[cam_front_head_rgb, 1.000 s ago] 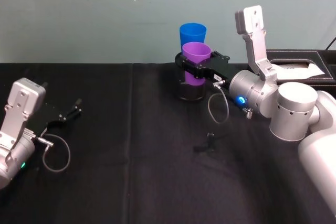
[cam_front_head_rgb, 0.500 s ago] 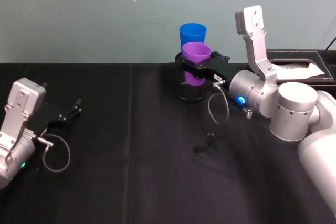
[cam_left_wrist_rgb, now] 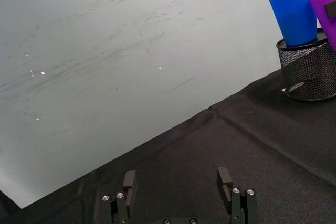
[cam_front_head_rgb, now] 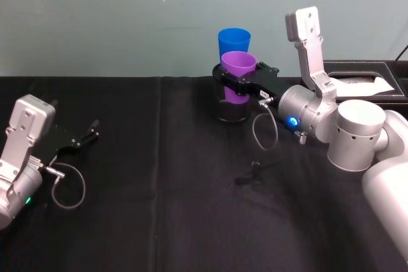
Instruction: Pick up one cup with a gripper and tap it against the other cup.
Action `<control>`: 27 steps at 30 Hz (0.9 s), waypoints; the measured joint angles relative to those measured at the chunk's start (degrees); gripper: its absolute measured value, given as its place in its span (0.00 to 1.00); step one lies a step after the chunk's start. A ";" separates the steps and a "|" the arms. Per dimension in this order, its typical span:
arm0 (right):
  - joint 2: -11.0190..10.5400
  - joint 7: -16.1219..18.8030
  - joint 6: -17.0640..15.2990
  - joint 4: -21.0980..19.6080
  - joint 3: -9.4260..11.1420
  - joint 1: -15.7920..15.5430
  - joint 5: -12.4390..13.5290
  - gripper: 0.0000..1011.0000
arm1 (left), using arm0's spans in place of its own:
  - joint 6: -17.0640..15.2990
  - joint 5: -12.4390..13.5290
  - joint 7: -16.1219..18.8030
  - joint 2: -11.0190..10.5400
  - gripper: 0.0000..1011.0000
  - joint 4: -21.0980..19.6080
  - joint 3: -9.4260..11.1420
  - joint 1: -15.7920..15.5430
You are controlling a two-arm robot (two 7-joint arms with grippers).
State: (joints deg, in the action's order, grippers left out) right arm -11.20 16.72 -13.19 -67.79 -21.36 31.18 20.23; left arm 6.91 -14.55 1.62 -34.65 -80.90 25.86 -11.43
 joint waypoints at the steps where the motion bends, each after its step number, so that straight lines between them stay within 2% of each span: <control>1: 0.00 0.00 0.00 0.00 0.00 0.00 0.00 0.71 | 0.00 0.00 0.00 0.00 0.99 0.00 0.00 0.00; 27: 0.00 0.00 0.00 0.00 0.00 0.00 0.00 0.71 | 0.00 0.00 0.00 0.00 0.99 0.00 0.00 0.00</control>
State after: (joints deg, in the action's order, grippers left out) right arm -11.20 16.71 -13.19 -67.78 -21.36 31.18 20.23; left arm 6.91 -14.55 1.62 -34.65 -80.90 25.86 -11.43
